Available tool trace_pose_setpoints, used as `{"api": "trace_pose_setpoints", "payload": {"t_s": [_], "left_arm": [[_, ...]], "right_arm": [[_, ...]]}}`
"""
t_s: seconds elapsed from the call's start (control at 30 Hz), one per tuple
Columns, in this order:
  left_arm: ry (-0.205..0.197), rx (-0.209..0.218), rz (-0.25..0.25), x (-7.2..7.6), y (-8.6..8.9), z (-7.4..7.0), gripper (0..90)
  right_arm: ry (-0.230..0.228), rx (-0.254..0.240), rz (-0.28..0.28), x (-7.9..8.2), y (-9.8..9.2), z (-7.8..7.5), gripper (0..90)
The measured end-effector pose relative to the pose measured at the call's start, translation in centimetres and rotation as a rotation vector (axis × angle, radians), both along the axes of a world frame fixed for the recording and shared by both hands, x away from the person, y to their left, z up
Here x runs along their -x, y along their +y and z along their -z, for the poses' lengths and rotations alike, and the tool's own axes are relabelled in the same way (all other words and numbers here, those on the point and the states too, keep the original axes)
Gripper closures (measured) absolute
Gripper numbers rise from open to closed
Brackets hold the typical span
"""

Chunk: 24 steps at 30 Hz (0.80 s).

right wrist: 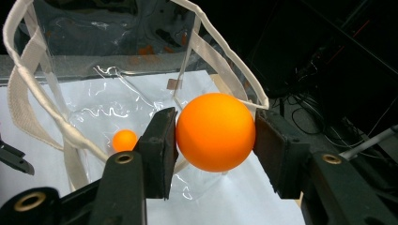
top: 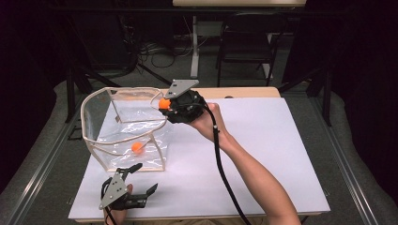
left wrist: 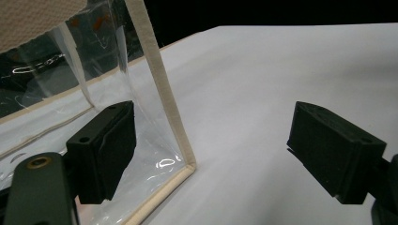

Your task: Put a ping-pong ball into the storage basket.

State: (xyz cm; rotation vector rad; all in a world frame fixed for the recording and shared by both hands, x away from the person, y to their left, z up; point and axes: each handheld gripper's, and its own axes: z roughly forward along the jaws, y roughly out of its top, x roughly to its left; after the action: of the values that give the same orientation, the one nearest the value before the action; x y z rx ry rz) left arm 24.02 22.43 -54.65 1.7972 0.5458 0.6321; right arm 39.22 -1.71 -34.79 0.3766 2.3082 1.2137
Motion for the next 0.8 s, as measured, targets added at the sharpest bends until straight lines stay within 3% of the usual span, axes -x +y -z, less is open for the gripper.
{"api": "trace_pose_setpoints", "payload": {"t_s": [0.8], "left_arm": [[-0.007,0.004,-0.005,0.0,0.1,-0.1,15.7]], "right_arm": [[-0.003,-0.010,-0.032,0.2,1.7,-0.3,50.3]]}}
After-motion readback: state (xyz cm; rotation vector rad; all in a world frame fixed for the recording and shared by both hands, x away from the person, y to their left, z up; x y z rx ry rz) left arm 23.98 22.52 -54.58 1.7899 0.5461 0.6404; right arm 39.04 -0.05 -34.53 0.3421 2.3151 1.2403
